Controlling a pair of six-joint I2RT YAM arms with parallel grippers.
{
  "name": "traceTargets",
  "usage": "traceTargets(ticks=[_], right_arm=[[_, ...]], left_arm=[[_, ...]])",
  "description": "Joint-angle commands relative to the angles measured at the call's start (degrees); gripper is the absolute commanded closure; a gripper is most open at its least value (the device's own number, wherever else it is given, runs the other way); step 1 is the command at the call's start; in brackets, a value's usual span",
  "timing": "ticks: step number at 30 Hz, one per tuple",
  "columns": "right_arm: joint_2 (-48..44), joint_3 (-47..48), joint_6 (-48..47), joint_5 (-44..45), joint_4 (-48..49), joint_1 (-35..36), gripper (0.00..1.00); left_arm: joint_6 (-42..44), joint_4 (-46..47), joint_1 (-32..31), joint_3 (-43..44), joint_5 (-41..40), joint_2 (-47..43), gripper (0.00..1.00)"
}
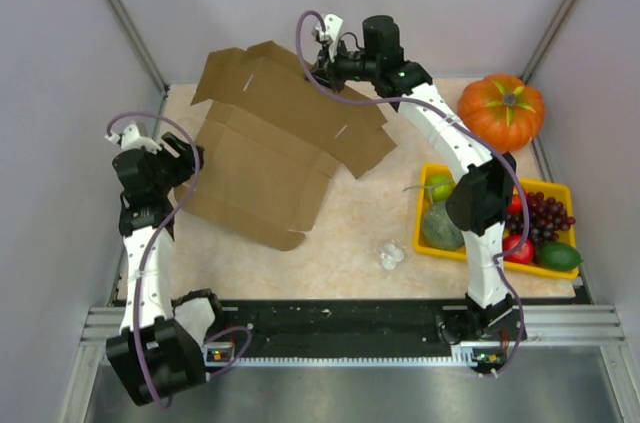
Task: Fold the paper box
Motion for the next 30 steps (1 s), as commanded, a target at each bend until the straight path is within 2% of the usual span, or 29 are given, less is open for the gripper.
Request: traceTargets(ticks=[1, 2, 3, 6, 8, 9, 12, 14, 17, 19, 23, 26, 28, 30], right_arm=[[-4.3, 0.9, 1.7, -5.5, 3.3, -0.3, 1.00], [-4.3, 0.8, 1.5, -5.7, 3.3, -0.3, 1.00], [-4.3, 0.8, 1.3, -6.0, 3.4, -0.4, 1.00], [-3.8, 1.2, 1.8, -6.5, 3.4, -0.6, 1.00], [-3.6, 1.3, 1.9, -7.3, 3.3, -0.9, 1.00], [-3.6, 1.4, 2.1, -7.7, 3.4, -0.9, 1.00], [-3.5, 1.4, 2.2, -8.3, 3.3, -1.5, 1.00], [-3.5, 1.3, 2.3, -8.8, 3.4, -2.2, 1.00], [-3.3, 1.8, 2.9, -9.9, 3.4, -2.5, 1.00], [-2.9, 1.8, 3.0, -10.1, 3.4, -2.6, 1.00], [-2.7, 2.0, 3.7, -10.7, 3.5, -2.6, 1.00], [-2.5, 2.3, 4.4, -11.4, 3.9, -2.6, 1.00], [-2.4, 2.6, 4.8, -11.6, 4.0, -2.6, 1.00], [-2.6, 2.7, 5.1, -11.6, 4.0, -2.6, 1.00]], left_arm=[[-3.7, 13.9, 1.9, -1.7, 13.8, 4.9, 0.25], [-3.5, 14.6, 1.8, -0.2, 15.1, 9.4, 0.17], [-3.0, 13.7, 1.8, 1.5, 16.9, 12.2, 0.14], [-1.5, 9.3, 2.9, 8.3, 22.8, 22.6, 0.19], [-3.9, 15.8, 3.0, 8.1, 24.7, 25.5, 0.22], [-4.3, 18.8, 3.1, 7.7, 24.5, 25.9, 0.23], [-3.3, 20.0, 3.3, 9.3, 23.6, 26.3, 0.35], [-2.6, 21.9, 3.3, 10.4, 22.9, 26.6, 0.37], [-4.4, 26.8, 3.5, 12.5, 27.9, 28.5, 0.46], [-6.1, 31.8, 3.5, 12.6, 29.7, 28.9, 0.45], [-4.8, 34.7, 2.9, 11.0, 28.7, 27.7, 0.34], [1.6, 33.4, 1.0, 10.6, 25.2, 26.7, 0.34], [4.4, 31.9, 0.1, 11.7, 25.3, 27.3, 0.38], [4.7, 30.9, -0.2, 12.7, 26.2, 29.1, 0.37]])
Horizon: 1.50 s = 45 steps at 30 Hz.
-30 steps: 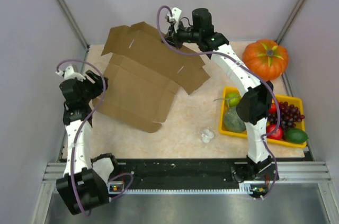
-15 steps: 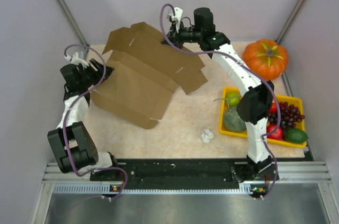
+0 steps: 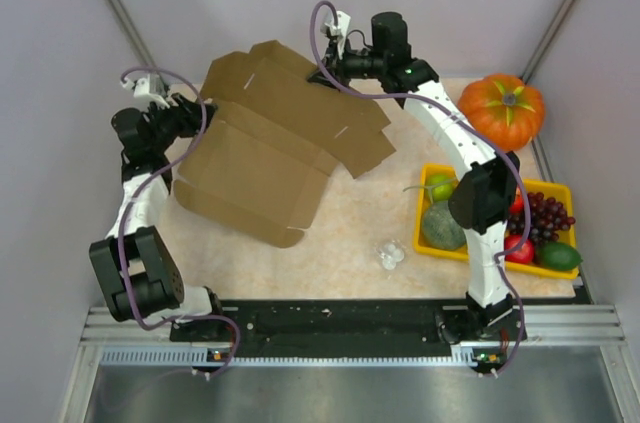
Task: Fold the paper box
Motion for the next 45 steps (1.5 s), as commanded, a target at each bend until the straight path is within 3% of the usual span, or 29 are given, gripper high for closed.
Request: traceTargets(ticks=[1, 11, 17, 23, 28, 33, 36, 40, 43, 45], right_arm=[[-2.6, 2.7, 1.4, -2.4, 3.6, -0.3, 1.00], [-3.2, 2.7, 2.3, -3.0, 3.9, -0.3, 1.00], [-3.7, 2.2, 2.1, -2.9, 3.8, -0.3, 1.00], [-3.6, 2.0, 2.5, -3.3, 4.0, -0.2, 1.00], [-3.5, 2.0, 3.3, -3.6, 4.7, 0.0, 1.00], [-3.8, 2.0, 3.6, -3.8, 4.7, 0.1, 1.00], [-3.7, 2.0, 4.1, -3.6, 5.0, 0.2, 1.00], [-3.4, 2.0, 5.7, -2.7, 6.7, 0.3, 1.00], [-3.6, 1.3, 7.0, -2.9, 7.4, 1.1, 1.00], [-3.8, 0.4, 6.9, -1.7, 7.4, 2.1, 1.00]], left_arm=[[4.9, 1.5, -1.4, 2.9, 0.8, 1.0, 0.36], [10.8, -1.2, -6.3, 4.9, -6.1, 3.3, 0.41], [12.6, -4.2, -6.3, 4.4, -13.0, 1.6, 0.30], [10.5, -4.1, -5.8, 6.2, -8.1, 4.2, 0.31], [7.0, 1.2, -6.4, 4.8, -3.6, 5.9, 0.40], [6.4, 4.2, -7.0, 3.9, -4.0, 5.9, 0.35], [5.1, 3.1, -7.6, 3.6, -2.0, 6.2, 0.49], [2.6, 8.0, -10.1, -3.2, -4.5, 1.9, 0.50], [-1.5, 13.4, -11.6, -7.7, -5.8, 1.8, 0.44], [-5.6, 15.7, -11.8, -9.9, -6.8, 3.0, 0.35]])
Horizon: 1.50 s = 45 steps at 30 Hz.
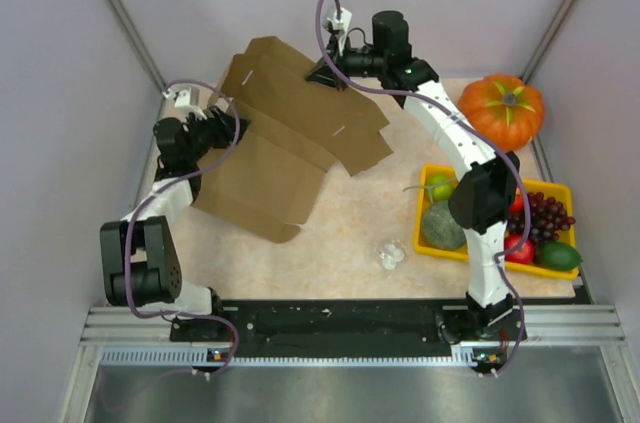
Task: Fold the paper box
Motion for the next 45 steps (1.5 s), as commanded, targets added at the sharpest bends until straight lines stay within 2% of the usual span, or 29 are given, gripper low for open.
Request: traceTargets(ticks=[1, 3, 8, 12, 17, 18, 22, 23, 25, 27, 29, 32, 36, 39, 45], right_arm=[[-4.2, -0.1, 1.4, 0.0, 5.3, 2.3, 1.00], [-4.8, -1.9, 0.8, 0.3, 5.4, 3.3, 1.00], [-5.8, -4.4, -1.4, 2.6, 4.4, 3.5, 1.00], [-6.5, -5.1, -3.6, 3.8, 1.6, 3.0, 1.00], [-7.4, -7.2, -5.1, 4.3, 0.4, 2.9, 1.00], [-7.5, -7.3, -5.1, 4.4, 0.3, 2.9, 1.00], [-8.2, -8.0, -5.6, 4.4, -0.1, 3.1, 1.00], [-8.4, -8.3, -6.0, 4.7, -0.4, 3.3, 1.00], [-8.8, -8.4, -6.8, 5.1, -0.8, 3.7, 1.00], [-9.0, -8.4, -7.1, 5.1, -1.5, 3.9, 1.00], [-9.4, -8.4, -7.1, 5.1, -1.6, 4.2, 1.00], [-9.7, -8.4, -7.2, 5.2, -1.7, 4.4, 1.00], [-9.8, -8.1, -7.5, 5.6, -2.4, 4.8, 1.00], [-9.6, -7.8, -8.0, 6.7, -2.9, 5.1, 1.00], [-9.4, -5.9, -8.0, 10.0, -4.8, 6.1, 1.00]], left_arm=[[-8.4, 12.2, -1.4, -4.6, -1.7, -0.1, 0.34], [-10.1, 14.7, -1.8, -6.1, -2.3, 1.7, 0.31], [-10.3, 11.4, -1.3, -5.4, -2.4, 0.2, 0.30], [-10.0, 3.8, -1.2, -7.2, -1.8, -10.3, 0.30], [-11.5, -0.1, -1.5, -12.8, 3.7, -24.4, 0.32], [-11.6, -1.1, -1.6, -12.7, 4.2, -27.8, 0.32], [-11.5, -7.2, -2.1, -7.8, 3.8, -31.7, 0.30], [-11.5, -8.1, -2.0, -4.1, 3.1, -31.5, 0.30], [-11.1, -13.5, -2.1, 1.2, 0.3, -29.0, 0.41], [-8.9, -18.7, -2.1, 10.3, -3.4, -24.8, 0.51], [-7.5, -23.4, -2.1, 18.0, -4.7, -21.2, 0.54], [-8.5, -22.4, -2.3, 23.5, -4.0, -15.4, 0.59], [-10.9, -18.9, -3.4, 28.6, -0.1, -7.6, 0.67], [-9.9, -22.0, -5.7, 33.4, 1.3, -3.3, 0.74], [-8.6, -21.8, -11.4, 30.8, -2.0, -2.8, 0.83]])
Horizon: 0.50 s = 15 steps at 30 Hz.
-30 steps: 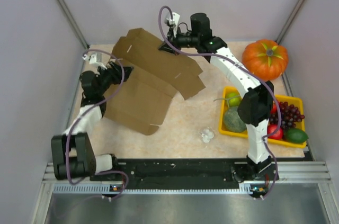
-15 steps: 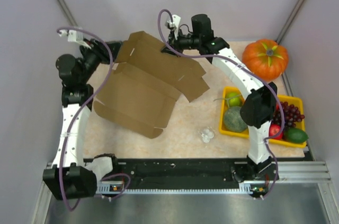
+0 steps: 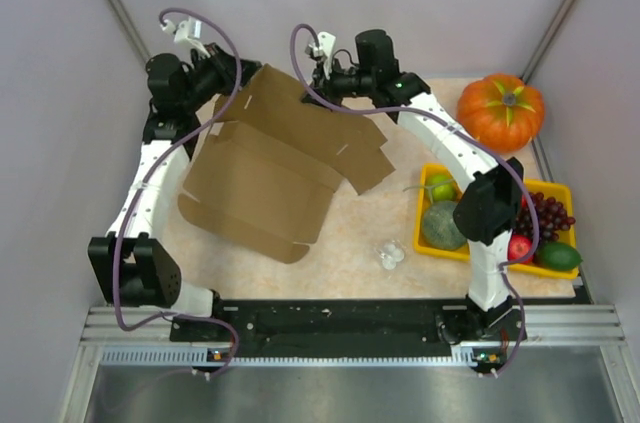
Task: Fold the paper box
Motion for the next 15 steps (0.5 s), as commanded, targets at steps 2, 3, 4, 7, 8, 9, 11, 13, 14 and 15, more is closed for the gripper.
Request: traceTargets(ticks=[2, 3, 4, 7, 8, 9, 11, 13, 14, 15], right_arm=[[-3.4, 4.5, -0.4, 3.7, -1.5, 1.5, 1.00], [-3.3, 5.2, -0.2, 4.0, -2.0, 1.7, 1.00], [-2.3, 7.6, -0.2, 5.2, -3.5, 2.2, 1.00], [-1.9, 8.6, -0.7, 6.2, -4.4, 2.6, 1.00], [-1.5, 8.9, -0.9, 6.5, -4.9, 2.7, 1.00], [-1.4, 9.0, -1.6, 6.8, -6.1, 2.7, 1.00], [-1.1, 9.3, -4.2, 8.6, -8.3, 2.6, 1.00], [-0.9, 9.6, -7.3, 10.5, -11.8, 2.6, 1.00], [-0.8, 9.6, -8.3, 11.2, -12.8, 2.6, 1.00], [-0.7, 9.5, -9.2, 11.9, -14.6, 2.6, 1.00]], left_arm=[[0.8, 3.4, -4.9, -3.7, -2.9, -2.9, 0.84], [0.8, 3.9, -5.3, -5.1, -3.7, -3.3, 0.84], [-0.6, 5.9, -6.2, -8.8, -5.2, -3.8, 0.84], [-0.9, 6.0, -6.4, -9.2, -5.5, -2.3, 0.83], [-0.3, 5.0, -6.4, -8.8, -5.9, -1.9, 0.83], [0.3, 4.3, -6.4, -8.6, -6.6, -1.8, 0.82], [2.9, 1.8, -5.9, -7.6, -6.9, -2.5, 0.79], [4.1, 1.7, -4.6, -7.7, -4.5, -3.5, 0.70], [4.1, 2.1, -3.8, -8.0, -2.8, -4.7, 0.66], [3.9, 2.8, -2.9, -8.8, -1.1, -5.5, 0.63]])
